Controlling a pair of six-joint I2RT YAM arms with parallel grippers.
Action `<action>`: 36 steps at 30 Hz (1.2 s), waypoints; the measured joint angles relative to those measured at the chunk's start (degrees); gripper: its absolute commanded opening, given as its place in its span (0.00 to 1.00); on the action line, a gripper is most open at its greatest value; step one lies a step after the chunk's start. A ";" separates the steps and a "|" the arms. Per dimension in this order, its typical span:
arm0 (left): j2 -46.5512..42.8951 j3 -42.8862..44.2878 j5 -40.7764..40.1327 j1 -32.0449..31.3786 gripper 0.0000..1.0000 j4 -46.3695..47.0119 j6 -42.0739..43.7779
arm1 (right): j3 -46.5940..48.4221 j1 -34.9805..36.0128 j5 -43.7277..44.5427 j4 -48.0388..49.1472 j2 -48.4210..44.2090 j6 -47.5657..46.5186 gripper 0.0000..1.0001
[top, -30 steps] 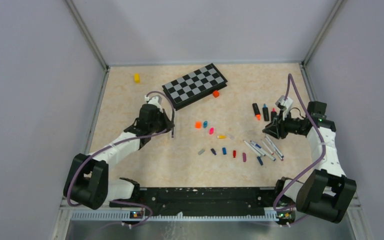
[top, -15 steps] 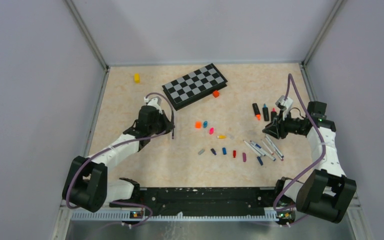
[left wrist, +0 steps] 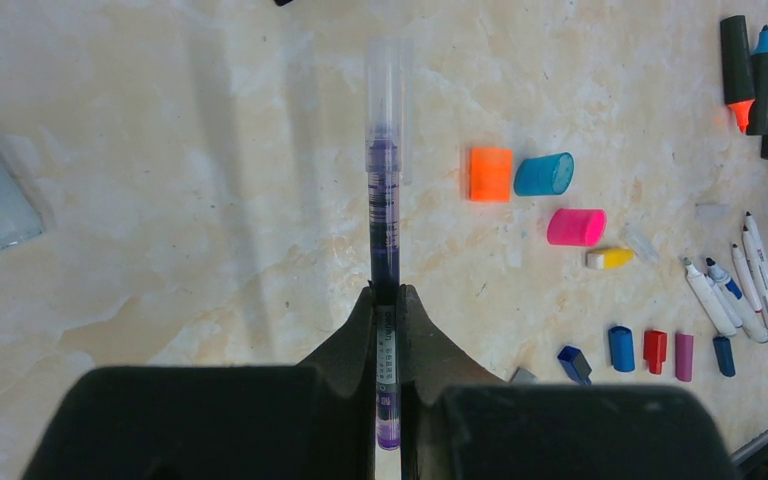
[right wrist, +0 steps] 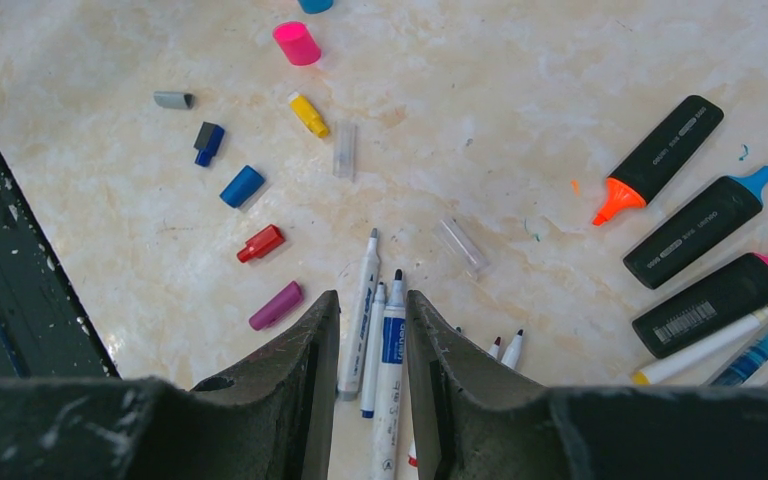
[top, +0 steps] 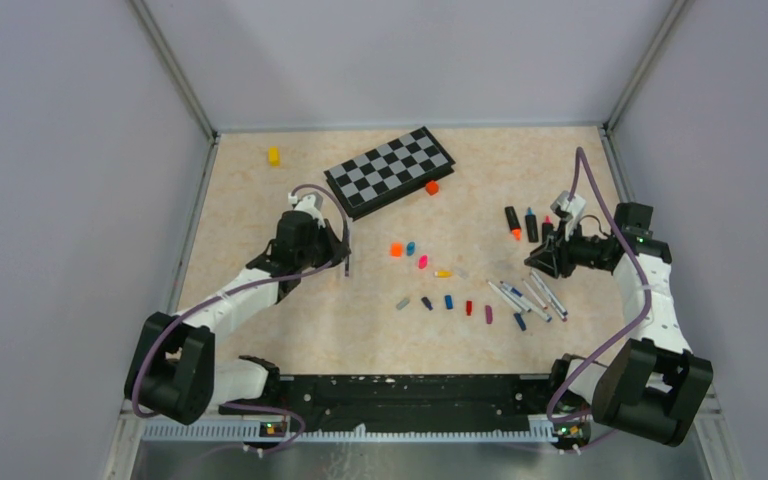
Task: Open the pen caps
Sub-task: Pick up the pen from the center of the board.
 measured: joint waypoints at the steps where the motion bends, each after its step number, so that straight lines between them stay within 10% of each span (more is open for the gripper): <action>1: 0.00 0.00 0.04 0.00 0.00 0.00 0.00 | 0.00 0.07 0.00 0.00 0.00 0.00 0.30; 36: -0.35 -2.67 3.13 0.00 0.00 5.84 -2.71 | -0.74 0.94 -0.81 -0.02 0.00 -0.02 0.30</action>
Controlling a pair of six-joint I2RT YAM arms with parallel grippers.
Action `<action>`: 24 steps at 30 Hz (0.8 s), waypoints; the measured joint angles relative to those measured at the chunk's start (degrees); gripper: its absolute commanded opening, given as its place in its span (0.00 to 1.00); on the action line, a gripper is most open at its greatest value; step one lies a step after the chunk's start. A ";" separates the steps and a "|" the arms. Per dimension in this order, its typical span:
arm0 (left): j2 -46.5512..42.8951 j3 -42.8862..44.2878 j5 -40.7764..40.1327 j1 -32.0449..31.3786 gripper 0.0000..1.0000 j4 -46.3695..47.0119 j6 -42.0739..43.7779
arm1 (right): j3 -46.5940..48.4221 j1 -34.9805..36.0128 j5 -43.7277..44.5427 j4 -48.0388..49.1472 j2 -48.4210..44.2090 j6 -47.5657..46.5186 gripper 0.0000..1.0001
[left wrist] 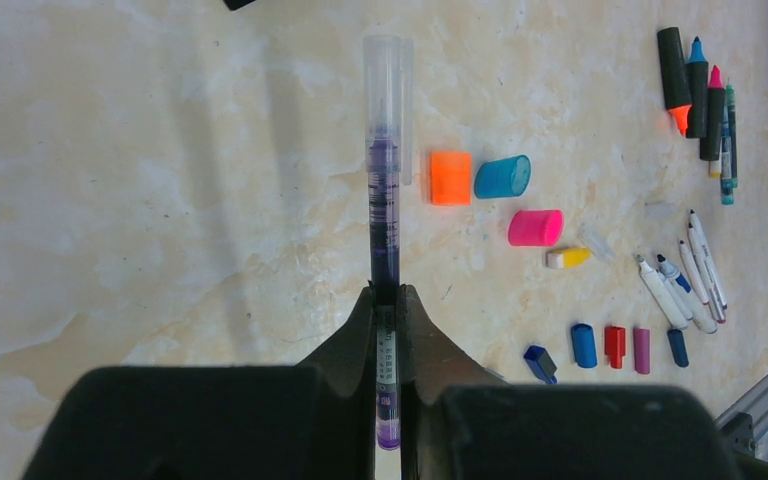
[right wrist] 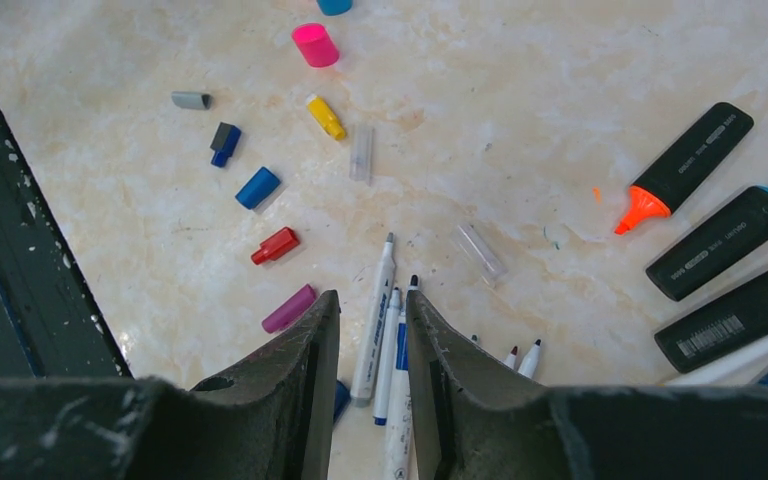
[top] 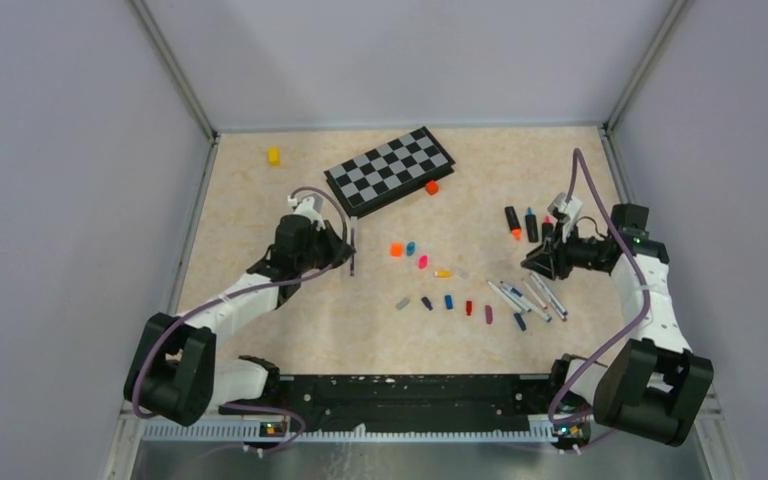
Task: Open the pen caps
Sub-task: Pick up the pen from the center of the board.
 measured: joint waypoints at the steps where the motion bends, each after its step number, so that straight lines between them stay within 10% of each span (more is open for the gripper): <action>1: 0.00 -0.20 0.00 0.00 0.00 0.42 -0.09 | 0.00 0.22 -0.20 0.00 0.00 0.02 0.30; 11: 0.00 -3.37 2.36 -1.90 0.00 10.73 -4.39 | -0.48 6.69 -2.16 0.22 0.24 0.85 0.30; 24: 5.46 -3.10 -0.59 -20.00 0.00 27.12 -9.92 | -3.39 10.51 -15.56 12.81 2.08 16.09 0.41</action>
